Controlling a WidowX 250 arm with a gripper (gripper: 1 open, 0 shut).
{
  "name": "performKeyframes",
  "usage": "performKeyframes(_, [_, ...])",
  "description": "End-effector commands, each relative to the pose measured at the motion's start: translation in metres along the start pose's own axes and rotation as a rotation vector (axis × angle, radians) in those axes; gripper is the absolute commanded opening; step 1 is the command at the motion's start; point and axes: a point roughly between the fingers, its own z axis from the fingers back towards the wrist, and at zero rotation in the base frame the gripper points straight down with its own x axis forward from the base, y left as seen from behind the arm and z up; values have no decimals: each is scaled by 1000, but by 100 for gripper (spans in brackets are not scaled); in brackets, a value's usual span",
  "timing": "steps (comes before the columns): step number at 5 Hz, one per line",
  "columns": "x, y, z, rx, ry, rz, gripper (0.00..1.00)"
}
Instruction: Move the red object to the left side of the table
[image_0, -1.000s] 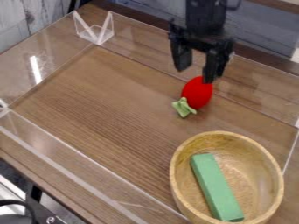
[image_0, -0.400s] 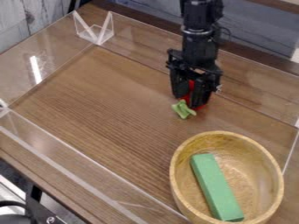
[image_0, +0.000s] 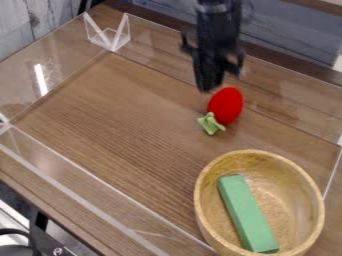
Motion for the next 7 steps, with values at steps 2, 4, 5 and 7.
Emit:
performKeyframes(2, [7,-7,2,10,-34,-63,100])
performKeyframes(4, [6,-20,-34,3,-16,-3,100])
performKeyframes(5, [8,-30,-57,4,-15,66,100])
performKeyframes(7, [26,-29,-45,8,-18,-12,0])
